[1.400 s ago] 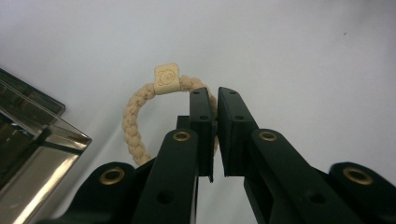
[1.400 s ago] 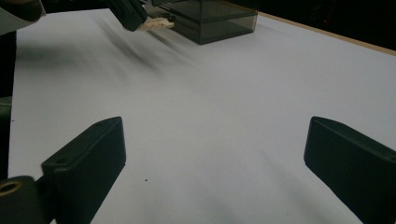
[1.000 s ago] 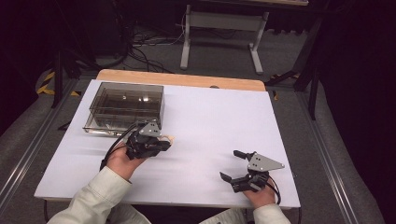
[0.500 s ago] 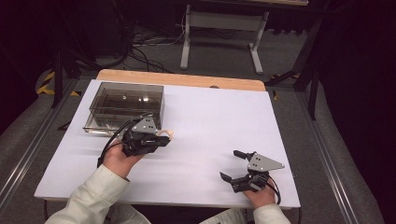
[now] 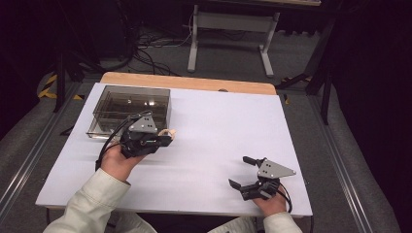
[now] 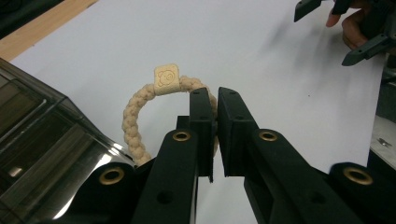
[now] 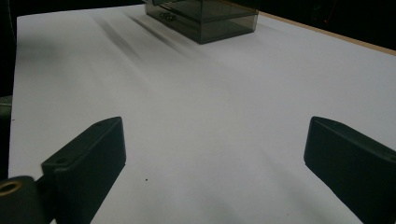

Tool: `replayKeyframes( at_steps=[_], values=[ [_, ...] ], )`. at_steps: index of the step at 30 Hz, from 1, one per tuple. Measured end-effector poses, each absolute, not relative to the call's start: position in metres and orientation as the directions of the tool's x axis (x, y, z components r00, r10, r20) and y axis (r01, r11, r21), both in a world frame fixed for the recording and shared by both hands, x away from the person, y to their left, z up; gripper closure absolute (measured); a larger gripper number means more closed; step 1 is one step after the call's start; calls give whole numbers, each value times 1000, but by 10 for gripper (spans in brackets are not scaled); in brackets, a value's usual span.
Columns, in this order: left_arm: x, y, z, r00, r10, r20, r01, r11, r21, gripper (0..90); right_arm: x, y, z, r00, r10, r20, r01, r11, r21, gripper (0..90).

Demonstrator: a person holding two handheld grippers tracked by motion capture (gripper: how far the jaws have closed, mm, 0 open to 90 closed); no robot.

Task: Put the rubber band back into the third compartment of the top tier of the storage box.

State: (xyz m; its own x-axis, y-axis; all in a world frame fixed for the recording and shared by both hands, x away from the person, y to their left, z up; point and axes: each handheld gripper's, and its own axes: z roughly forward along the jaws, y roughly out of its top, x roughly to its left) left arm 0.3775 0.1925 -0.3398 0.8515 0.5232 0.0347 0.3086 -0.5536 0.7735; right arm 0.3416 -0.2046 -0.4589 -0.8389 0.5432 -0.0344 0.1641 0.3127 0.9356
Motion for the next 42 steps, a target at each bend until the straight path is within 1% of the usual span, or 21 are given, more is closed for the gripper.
replayKeyframes(
  at_steps=[12,21,35,42],
  values=[
    [378,208,-332,821,567,66,315,-547,776,853,342,-204,-459,-839,543,-34,165,314,935,60],
    [382,220,-330,798,599,68,332,-531,780,853,342,-204,-459,-839,544,-34,165,314,935,60],
    [398,226,-333,769,637,56,371,-515,773,851,342,-204,-459,-838,545,-36,166,316,934,60],
    [407,227,-336,757,652,35,403,-510,760,851,342,-204,-459,-839,544,-35,165,315,935,60]
  ],
)
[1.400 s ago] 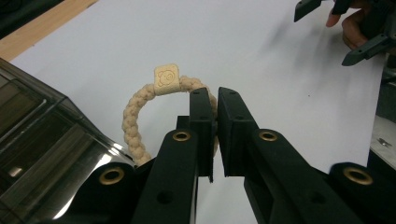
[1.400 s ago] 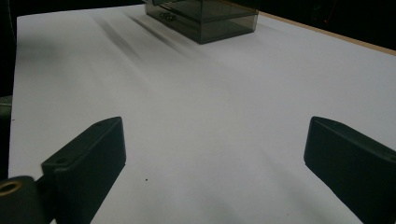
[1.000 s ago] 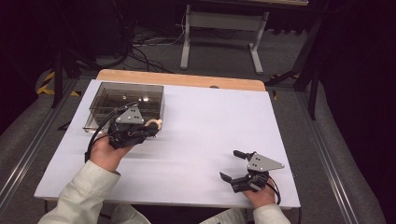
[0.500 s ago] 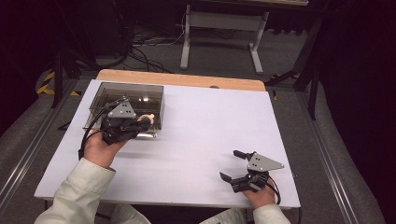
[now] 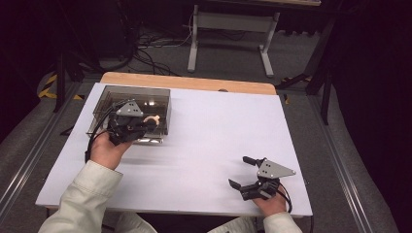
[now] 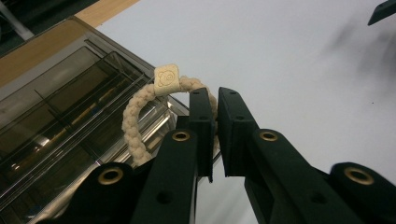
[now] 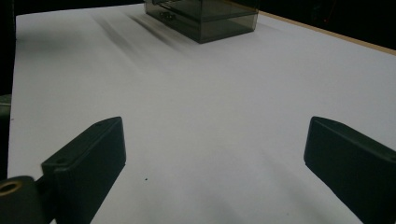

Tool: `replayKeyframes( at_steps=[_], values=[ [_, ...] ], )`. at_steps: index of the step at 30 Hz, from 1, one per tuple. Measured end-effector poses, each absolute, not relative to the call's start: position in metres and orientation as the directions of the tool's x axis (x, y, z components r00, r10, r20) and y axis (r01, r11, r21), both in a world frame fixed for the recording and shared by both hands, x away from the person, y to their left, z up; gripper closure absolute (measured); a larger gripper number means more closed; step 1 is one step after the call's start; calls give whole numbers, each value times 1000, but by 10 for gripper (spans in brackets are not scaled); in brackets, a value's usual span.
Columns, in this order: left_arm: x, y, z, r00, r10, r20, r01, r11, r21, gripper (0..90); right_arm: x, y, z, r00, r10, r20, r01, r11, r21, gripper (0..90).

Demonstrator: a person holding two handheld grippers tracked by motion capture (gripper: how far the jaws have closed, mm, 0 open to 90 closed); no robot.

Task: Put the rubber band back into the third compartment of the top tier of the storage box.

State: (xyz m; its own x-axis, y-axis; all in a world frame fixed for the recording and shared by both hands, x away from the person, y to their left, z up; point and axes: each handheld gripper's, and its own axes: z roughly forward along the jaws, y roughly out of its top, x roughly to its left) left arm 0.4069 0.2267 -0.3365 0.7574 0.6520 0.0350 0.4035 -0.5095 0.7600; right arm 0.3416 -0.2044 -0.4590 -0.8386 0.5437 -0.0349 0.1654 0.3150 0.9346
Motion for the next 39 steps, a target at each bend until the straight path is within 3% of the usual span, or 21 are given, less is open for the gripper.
replayKeyframes(
  at_steps=[39],
  values=[
    [424,224,-362,761,649,-8,475,-548,688,843,342,-204,-459,-837,545,-36,167,318,933,60]
  ],
)
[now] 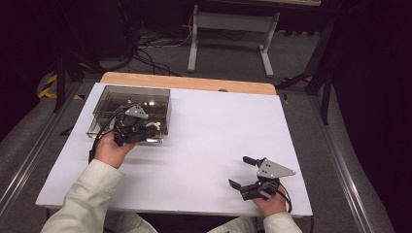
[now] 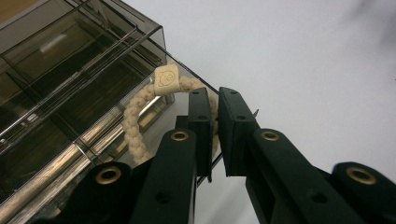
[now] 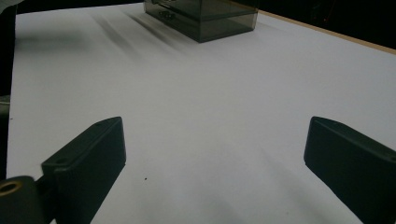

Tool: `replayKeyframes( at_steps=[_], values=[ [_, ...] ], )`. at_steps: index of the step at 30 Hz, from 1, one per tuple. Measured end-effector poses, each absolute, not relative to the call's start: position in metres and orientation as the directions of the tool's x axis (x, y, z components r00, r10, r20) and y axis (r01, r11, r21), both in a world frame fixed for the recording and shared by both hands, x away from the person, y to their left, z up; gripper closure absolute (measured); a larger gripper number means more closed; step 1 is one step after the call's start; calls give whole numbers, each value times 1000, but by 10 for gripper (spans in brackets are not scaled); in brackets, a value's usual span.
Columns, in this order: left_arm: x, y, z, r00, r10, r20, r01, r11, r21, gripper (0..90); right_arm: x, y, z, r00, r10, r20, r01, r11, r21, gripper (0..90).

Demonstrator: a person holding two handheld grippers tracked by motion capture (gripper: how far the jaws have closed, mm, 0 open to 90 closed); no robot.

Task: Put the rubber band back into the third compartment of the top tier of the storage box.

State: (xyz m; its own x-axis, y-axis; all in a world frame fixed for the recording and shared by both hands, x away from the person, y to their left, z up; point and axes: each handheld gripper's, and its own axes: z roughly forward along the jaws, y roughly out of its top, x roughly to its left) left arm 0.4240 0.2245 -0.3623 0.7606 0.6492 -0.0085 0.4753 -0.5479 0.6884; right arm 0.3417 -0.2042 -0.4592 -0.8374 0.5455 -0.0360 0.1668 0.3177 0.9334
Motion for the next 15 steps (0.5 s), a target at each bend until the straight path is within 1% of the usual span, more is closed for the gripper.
replayKeyframes(
  at_steps=[15],
  values=[
    [426,226,-365,753,658,-20,490,-540,684,835,342,-204,-459,-838,545,-38,165,320,933,60]
  ],
)
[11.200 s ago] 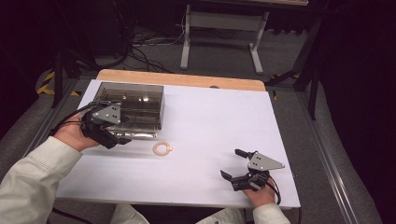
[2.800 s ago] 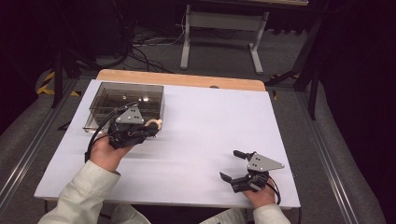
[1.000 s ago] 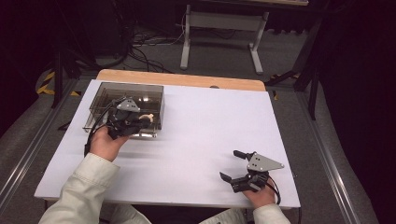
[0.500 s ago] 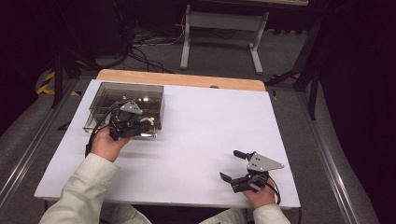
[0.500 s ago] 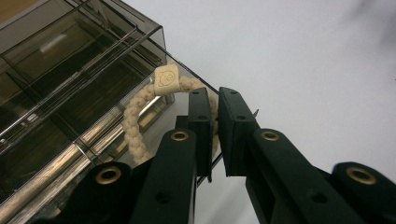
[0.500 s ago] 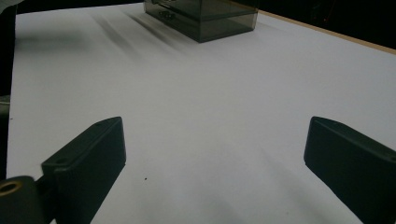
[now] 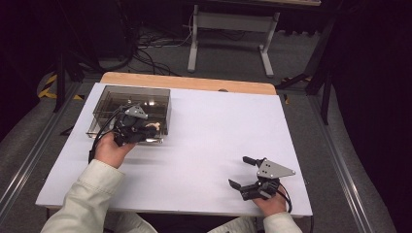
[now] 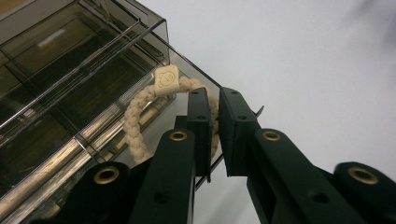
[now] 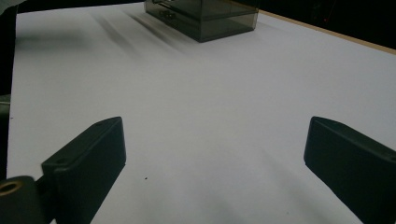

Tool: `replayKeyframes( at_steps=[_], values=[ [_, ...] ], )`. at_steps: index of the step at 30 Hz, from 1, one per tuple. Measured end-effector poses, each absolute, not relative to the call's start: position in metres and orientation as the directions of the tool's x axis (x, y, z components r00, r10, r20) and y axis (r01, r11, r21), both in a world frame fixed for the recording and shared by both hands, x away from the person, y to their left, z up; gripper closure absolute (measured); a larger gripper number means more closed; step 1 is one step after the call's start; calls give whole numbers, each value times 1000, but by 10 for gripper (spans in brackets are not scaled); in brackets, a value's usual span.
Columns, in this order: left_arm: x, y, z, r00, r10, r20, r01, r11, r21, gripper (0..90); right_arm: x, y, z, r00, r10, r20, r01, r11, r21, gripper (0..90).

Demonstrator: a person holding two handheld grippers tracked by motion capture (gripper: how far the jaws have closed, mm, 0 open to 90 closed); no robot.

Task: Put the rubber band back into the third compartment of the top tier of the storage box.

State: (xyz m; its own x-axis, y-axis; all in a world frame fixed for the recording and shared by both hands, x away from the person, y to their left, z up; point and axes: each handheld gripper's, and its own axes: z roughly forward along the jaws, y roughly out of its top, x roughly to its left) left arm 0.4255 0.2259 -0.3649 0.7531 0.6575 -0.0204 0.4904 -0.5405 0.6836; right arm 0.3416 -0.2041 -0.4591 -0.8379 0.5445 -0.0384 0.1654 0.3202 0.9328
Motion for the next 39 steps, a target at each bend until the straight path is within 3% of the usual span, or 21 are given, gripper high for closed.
replayKeyframes(
  at_steps=[16,39],
  values=[
    [426,227,-365,750,662,-11,487,-540,687,797,342,-204,-459,-838,544,-41,164,323,932,60],
    [413,237,-352,751,661,-12,461,-511,725,505,342,-205,-459,-838,544,-33,169,316,934,60]
  ],
)
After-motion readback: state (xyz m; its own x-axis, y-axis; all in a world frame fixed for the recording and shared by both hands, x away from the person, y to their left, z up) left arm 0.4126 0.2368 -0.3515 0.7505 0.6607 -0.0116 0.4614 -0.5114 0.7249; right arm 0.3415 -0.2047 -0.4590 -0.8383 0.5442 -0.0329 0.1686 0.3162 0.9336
